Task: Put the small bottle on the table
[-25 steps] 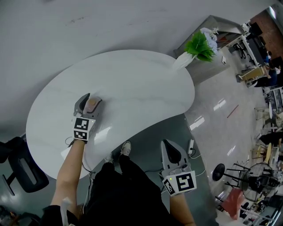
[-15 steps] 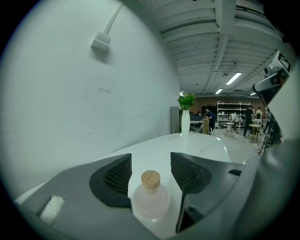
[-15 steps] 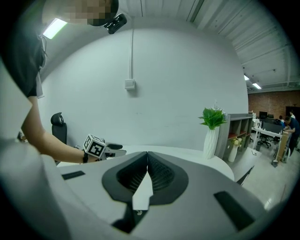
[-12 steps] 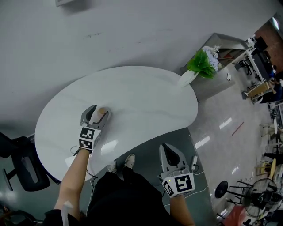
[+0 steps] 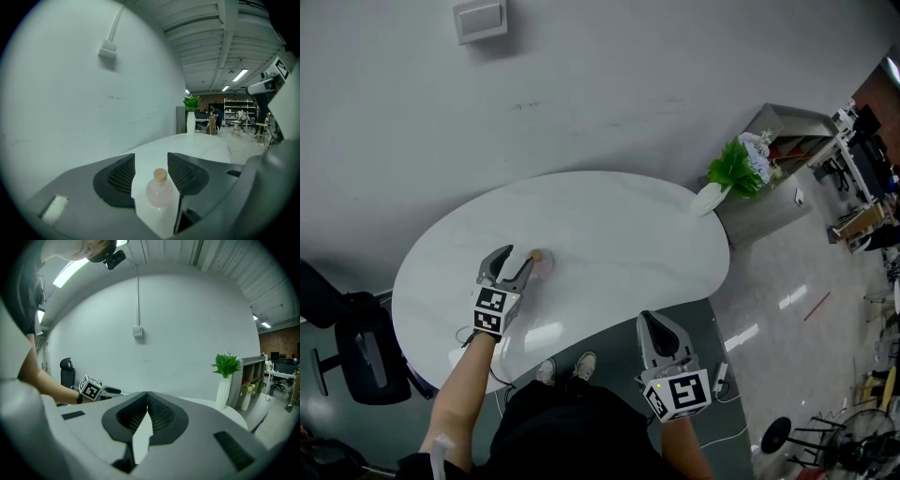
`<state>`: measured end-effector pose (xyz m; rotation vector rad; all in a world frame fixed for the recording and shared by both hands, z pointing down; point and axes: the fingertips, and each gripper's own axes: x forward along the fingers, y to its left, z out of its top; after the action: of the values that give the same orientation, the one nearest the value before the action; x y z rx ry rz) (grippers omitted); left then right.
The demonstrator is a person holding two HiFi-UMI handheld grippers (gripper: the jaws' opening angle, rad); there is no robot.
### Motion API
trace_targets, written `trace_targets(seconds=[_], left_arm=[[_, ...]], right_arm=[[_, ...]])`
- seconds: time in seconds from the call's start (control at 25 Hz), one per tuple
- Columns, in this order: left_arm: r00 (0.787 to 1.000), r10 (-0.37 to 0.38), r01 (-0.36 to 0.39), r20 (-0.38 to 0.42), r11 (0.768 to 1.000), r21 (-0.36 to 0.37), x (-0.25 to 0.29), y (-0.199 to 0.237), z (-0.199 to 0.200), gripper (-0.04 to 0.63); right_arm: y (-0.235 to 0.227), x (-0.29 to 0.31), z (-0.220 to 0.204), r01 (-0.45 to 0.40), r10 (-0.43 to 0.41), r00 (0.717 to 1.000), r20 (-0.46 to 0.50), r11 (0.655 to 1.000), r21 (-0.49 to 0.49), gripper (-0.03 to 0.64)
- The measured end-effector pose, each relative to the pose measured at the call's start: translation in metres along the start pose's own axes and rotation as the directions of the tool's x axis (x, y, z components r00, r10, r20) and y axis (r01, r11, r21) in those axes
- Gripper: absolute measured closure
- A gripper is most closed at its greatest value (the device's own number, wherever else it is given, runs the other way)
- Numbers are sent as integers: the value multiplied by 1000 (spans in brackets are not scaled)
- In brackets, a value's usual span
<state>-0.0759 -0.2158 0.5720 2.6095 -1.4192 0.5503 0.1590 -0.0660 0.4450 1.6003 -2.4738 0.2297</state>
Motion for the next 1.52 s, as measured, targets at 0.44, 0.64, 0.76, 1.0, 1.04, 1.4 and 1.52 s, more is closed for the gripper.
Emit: trace_targets(seconds=[0.44, 0.64, 0.76, 1.0, 1.04, 1.4, 1.52], left_arm=[[998, 46, -45, 37, 998, -39, -14, 6, 35, 520], [994, 84, -80, 72, 995, -59, -25, 11, 55, 570], [988, 109, -102, 113, 993, -63, -40, 16, 72, 583], [972, 141, -126, 189, 988, -89, -78, 26, 104, 586], [970, 143, -127, 199, 988, -92, -84, 27, 108, 586], [945, 143, -124, 293, 989, -83, -138, 29, 145, 586], [936, 154, -137, 316, 988, -75, -156, 33, 154, 586]], right_arm=[[-11, 8, 11, -33, 33, 999, 31, 999, -7, 611], [-12, 17, 17, -65, 65, 997, 42, 998, -15, 611], [-11, 25, 20, -90, 91, 995, 46, 996, -19, 611], [-7, 40, 32, -124, 126, 990, 62, 991, -43, 611], [-6, 42, 35, -126, 129, 989, 67, 991, -46, 611], [7, 51, 43, -157, 161, 984, 71, 986, -58, 611], [10, 53, 45, -153, 157, 985, 71, 986, -59, 611]])
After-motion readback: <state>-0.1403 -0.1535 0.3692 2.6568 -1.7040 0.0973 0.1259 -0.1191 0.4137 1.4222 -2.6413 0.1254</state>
